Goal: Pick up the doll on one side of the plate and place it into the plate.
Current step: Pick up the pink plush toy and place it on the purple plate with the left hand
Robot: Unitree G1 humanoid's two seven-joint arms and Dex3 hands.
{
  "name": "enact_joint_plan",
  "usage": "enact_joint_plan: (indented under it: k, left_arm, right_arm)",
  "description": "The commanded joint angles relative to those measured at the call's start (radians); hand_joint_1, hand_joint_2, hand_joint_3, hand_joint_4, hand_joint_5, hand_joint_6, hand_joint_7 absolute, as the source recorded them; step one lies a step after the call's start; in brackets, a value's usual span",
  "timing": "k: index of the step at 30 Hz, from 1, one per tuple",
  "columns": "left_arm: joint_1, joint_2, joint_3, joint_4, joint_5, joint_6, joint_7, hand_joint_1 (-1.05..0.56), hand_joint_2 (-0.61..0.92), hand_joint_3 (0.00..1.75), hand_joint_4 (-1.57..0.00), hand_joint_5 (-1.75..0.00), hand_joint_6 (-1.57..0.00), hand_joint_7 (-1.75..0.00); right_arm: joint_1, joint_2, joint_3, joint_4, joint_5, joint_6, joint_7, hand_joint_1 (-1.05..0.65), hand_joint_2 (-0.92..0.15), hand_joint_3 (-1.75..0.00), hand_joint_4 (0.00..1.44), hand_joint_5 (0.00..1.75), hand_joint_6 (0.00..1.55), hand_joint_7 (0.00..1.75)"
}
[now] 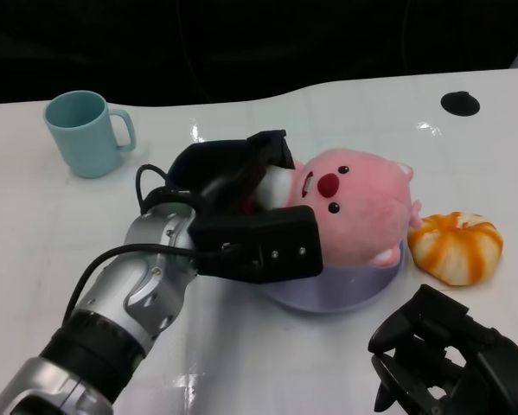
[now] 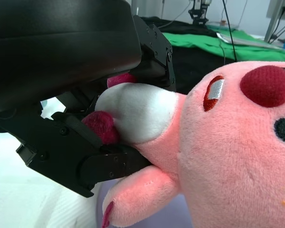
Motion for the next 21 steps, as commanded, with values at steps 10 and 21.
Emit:
enact_joint_plan:
  k: [10,21]
  left_arm:
    - [-0.041,-0.004,0.004,0.075,-0.045,-0.056,-0.027,-0.29,0.70,0.56,-0.67,-1.56,-0.79,-0.49]
    - [-0.041,0.083,-0.055,-0.018,0.005,-0.064,-0.211,-0.83,0.92,0.52,-0.01,-0.15,-0.11,0.00]
  right_arm:
    - [0.005,-0.005,0.004,-0.014,0.000,-0.002,-0.003,-0.38,-0.92,-0.48,0.60,1.69,0.52,1.55]
    - [-0.001,-0.007,-0.003,-0.005,0.001,-0.005,0.001,-0.39,-0.92,-0.48,0.61,1.69,0.52,1.55]
